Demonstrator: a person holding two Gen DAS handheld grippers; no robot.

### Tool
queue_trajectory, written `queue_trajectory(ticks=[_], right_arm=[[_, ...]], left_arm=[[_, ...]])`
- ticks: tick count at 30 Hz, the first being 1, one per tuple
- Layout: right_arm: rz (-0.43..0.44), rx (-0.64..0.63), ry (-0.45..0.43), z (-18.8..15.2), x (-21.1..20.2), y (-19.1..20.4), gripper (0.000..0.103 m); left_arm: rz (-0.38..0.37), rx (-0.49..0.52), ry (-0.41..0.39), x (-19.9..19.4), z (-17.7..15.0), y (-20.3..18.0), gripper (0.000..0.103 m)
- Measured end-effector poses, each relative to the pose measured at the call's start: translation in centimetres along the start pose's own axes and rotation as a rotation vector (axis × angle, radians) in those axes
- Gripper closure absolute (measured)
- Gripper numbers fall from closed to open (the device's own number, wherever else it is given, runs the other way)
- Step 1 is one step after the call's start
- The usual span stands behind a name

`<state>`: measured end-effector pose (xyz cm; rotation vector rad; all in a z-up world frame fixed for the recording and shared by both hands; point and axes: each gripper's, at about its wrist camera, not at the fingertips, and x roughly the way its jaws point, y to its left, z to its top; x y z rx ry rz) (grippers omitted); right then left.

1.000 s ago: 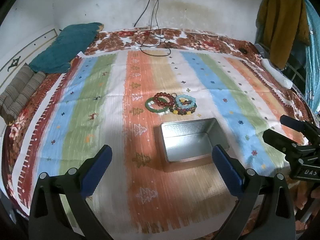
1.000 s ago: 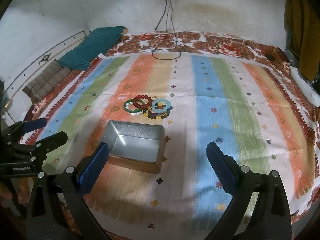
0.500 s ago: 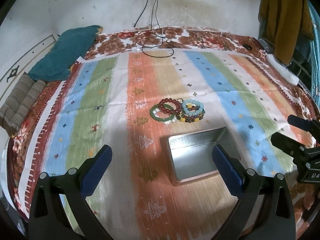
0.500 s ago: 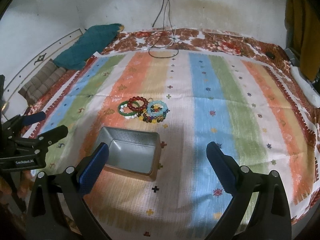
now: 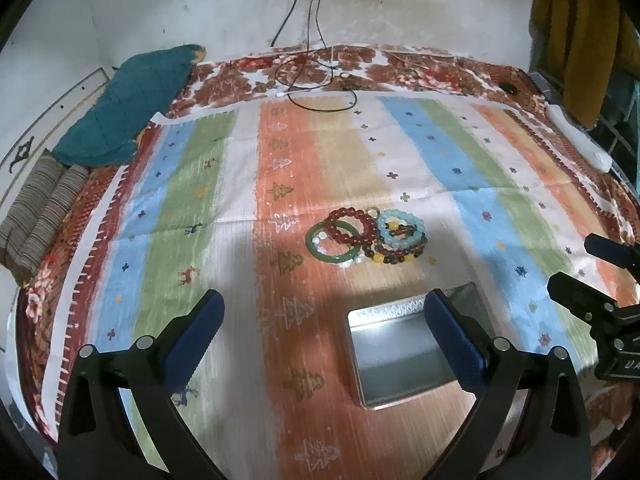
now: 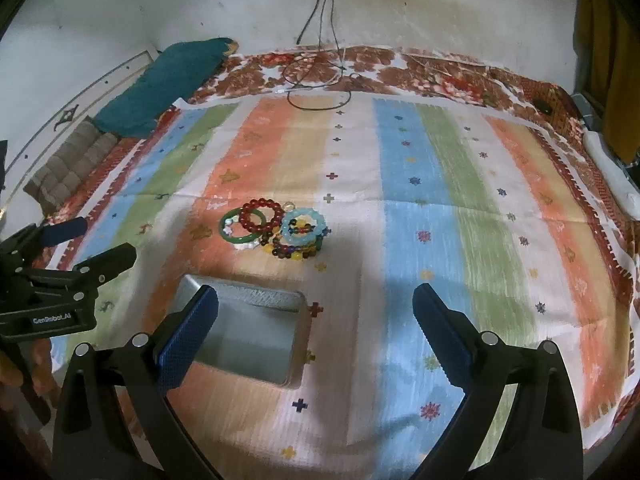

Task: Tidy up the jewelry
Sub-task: 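Move both grippers forward past the silver tin toward the bracelet pile, then lower the left gripper over the red bead bracelet while the right gripper lowers over the light-blue bracelet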

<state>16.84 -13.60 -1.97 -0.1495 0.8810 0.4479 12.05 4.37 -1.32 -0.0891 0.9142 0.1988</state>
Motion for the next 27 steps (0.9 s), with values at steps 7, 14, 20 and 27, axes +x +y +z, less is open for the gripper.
queue_trajectory(ticks=[7, 14, 20, 27], right_arm=[[0.001, -0.001, 0.021, 1.1, 1.4, -0.1, 0.004], [-0.002, 0.003, 0.049, 2.2, 3.1, -0.4, 0.004], [-0.008, 0.003, 0.088, 2.8, 4.9, -0.8, 0.004], [-0.015, 0.017, 0.136, 3.5, 7.3, -1.3, 0.004]], left_arm=[[0.016, -0.010, 0.023, 1.8, 1.4, 0.3, 0.006], [0.037, -0.001, 0.055, 4.1, 2.6, 0.5, 0.006], [0.039, -0.003, 0.087, 6.1, 3.5, 1.0, 0.006], [0.037, 0.004, 0.104, 8.1, 4.5, 1.4, 0.006]])
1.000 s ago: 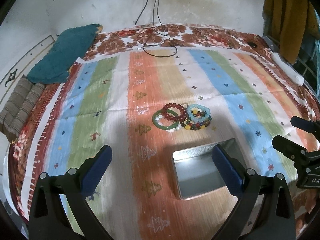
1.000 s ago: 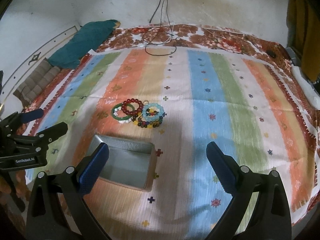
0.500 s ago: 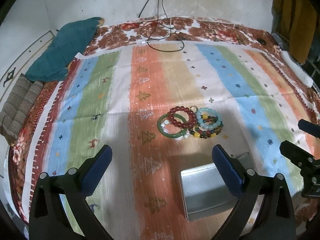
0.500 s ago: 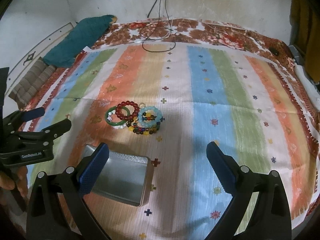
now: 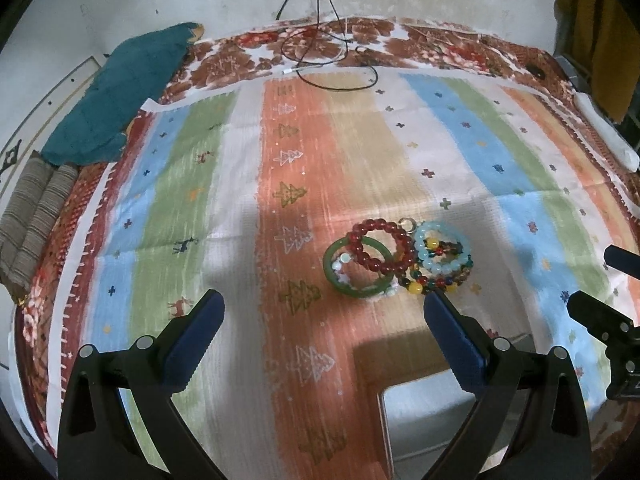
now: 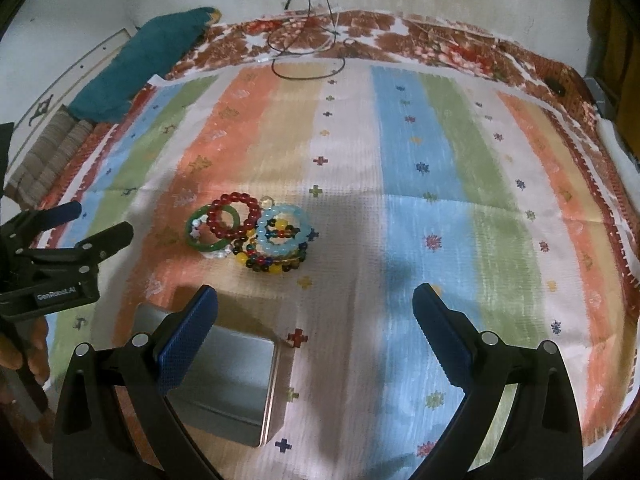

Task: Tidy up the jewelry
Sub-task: 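Lower the left gripper over the red bead bracelet while the right gripper lowers over the light-blue bracelet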

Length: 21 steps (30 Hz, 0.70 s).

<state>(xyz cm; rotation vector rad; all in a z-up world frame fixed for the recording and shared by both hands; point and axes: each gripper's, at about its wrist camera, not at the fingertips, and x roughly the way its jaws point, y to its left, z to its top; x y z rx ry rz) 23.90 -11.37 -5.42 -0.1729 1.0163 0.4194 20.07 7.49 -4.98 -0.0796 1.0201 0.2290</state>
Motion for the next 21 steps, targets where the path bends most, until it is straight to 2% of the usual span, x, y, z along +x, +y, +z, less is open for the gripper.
queue_trajectory(ticks=[5, 12, 17, 21], right_arm=[[-0.002, 0.010, 0.034, 0.7, 1.6, -0.3, 0.004], [-0.008, -0.006, 0.067, 1.8, 3.7, -0.2, 0.004], [-0.009, 0.002, 0.085, 2.4, 5.0, -0.2, 0.004], [-0.004, 0.007, 0.098, 3.1, 6.0, -0.1, 0.004]], left_arm=[[0.010, 0.001, 0.026, 1.4, 0.7, 0.4, 0.006], [-0.017, 0.017, 0.039, 3.2, 1.7, 0.1, 0.006], [0.004, 0.050, 0.085, 5.2, 2.0, -0.4, 0.011], [-0.002, 0.047, 0.098, 6.0, 2.4, -0.1, 0.011]])
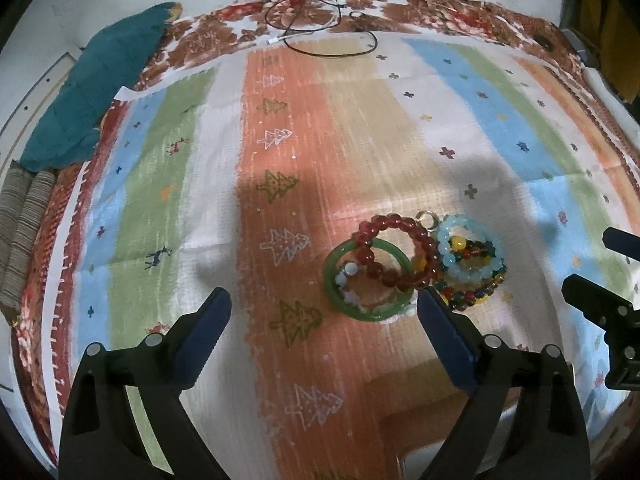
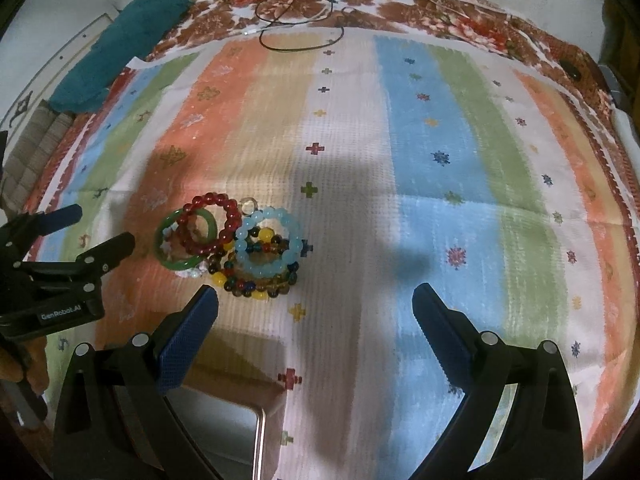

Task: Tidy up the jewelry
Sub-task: 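Lower the left gripper over the red bead bracelet while the right gripper lowers over the light-blue bracelet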

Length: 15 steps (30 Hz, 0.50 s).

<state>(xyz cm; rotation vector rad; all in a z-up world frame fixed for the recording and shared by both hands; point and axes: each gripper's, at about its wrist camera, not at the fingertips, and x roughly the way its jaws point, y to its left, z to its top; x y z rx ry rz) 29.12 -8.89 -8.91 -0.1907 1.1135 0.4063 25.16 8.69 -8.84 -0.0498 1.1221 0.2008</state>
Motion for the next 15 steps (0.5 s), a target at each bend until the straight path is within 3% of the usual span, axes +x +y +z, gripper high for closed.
queue_trajectory(ticks=[5, 15], right_arm=[[-0.013, -0.009, 0.008, 0.7, 1.0, 0.2, 0.004], [-0.049, -0.013, 0.033, 1.8, 3.1, 0.4, 0.004]], left_arm=[[-0.042, -0.010, -0.002, 0.8, 0.8, 0.1, 0.012], [-0.052, 0.003, 0.038, 3.5, 1.9, -0.2, 0.019]])
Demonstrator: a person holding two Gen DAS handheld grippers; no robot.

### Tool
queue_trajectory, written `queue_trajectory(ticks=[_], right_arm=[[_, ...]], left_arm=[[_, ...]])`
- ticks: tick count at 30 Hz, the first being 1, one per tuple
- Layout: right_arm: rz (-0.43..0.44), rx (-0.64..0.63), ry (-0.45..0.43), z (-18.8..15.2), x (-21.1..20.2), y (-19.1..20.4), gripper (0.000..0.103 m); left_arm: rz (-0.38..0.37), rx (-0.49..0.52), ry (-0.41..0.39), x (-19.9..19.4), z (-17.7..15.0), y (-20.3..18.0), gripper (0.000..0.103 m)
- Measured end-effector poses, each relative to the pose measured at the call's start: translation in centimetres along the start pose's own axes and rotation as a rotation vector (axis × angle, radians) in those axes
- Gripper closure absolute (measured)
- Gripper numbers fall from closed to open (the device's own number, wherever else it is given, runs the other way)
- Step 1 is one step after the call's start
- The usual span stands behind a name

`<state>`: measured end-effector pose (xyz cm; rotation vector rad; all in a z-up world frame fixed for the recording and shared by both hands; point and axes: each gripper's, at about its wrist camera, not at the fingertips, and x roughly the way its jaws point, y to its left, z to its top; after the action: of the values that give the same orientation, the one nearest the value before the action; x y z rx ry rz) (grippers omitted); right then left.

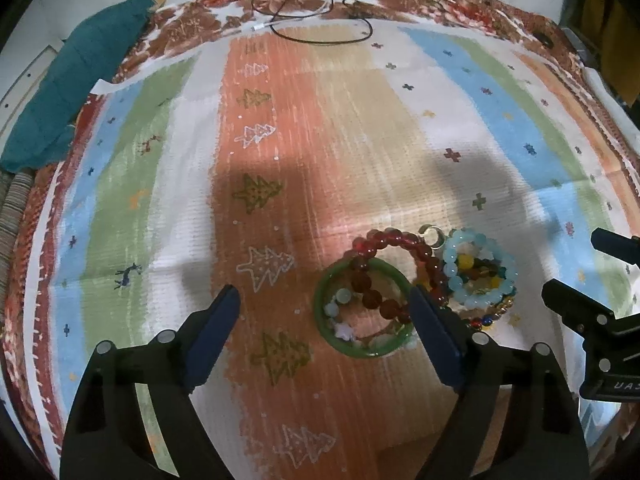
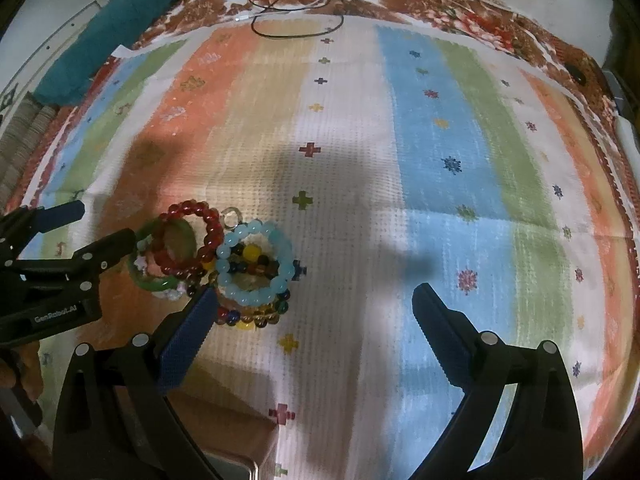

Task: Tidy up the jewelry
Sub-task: 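Lower the left gripper over the red bead bracelet while the right gripper lowers over the light-blue bracelet, then close the left gripper on the red bracelet while the right gripper closes on the light-blue bracelet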

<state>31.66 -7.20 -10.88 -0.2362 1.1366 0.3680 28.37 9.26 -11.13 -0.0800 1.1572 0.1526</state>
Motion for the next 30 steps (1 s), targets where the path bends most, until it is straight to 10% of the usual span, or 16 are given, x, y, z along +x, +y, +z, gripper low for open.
queue_trajectory(ticks=[15, 30], right_arm=[[-0.006, -0.011, 0.050, 1.3, 3.0, 0.6, 0.016], [0.034, -0.022, 0.102, 2.2, 5.3, 1.2, 0.057]], left_arm=[[-0.034, 0.010, 0.042, 3.3, 1.6, -0.2, 0.035], [-0.082, 0.038, 0.081, 5.6, 2.2, -0.6, 0.055]])
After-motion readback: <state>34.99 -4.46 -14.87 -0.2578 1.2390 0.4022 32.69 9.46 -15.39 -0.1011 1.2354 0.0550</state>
